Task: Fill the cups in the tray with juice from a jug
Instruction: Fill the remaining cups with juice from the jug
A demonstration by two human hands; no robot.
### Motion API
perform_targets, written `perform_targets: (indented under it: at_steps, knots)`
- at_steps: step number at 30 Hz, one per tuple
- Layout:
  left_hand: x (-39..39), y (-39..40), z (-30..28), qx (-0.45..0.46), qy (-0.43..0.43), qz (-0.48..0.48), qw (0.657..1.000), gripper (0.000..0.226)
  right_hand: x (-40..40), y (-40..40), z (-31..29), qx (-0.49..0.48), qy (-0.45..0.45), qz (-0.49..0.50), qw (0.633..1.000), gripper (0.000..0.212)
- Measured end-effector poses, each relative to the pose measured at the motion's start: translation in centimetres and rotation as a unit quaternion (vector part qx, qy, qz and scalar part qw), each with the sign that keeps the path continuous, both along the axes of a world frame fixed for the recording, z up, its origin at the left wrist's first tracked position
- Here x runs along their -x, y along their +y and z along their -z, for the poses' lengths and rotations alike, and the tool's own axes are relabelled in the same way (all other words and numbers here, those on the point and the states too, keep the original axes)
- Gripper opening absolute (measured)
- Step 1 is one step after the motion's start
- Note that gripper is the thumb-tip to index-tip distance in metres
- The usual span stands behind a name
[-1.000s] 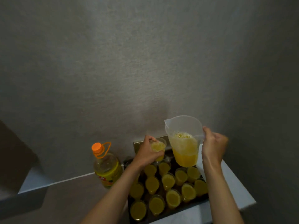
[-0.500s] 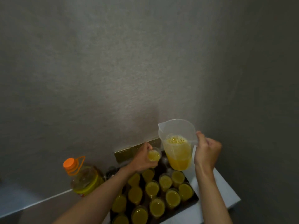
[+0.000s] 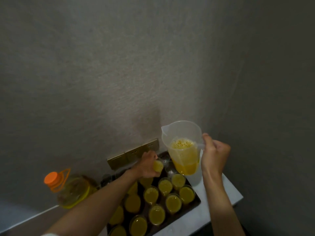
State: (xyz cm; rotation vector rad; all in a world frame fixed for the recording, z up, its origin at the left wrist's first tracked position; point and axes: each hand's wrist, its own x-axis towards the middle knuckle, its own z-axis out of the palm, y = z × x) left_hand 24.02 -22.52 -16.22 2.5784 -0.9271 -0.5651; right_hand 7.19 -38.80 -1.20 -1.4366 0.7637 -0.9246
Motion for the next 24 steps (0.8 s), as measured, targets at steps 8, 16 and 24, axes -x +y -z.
perform_targets:
  at_steps: [8, 16, 24]
  knots:
    - [-1.5, -0.7, 2.1, -0.088, -0.044, 0.088, 0.991, 0.064, -0.5, -1.0, 1.2, -0.012, 0.009, 0.009, 1.000, 0.050]
    - [-1.2, -1.2, 3.5, -0.130, -0.129, 0.151, 0.971, 0.058, -1.4, -2.7, 2.4, -0.010, 0.007, 0.026, 1.000, 0.052]
    - [-1.0, -1.6, 4.0, -0.127, -0.132, 0.127, 0.975, 0.062, -1.9, -3.9, 3.5, -0.023, -0.003, 0.027, 0.999, 0.047]
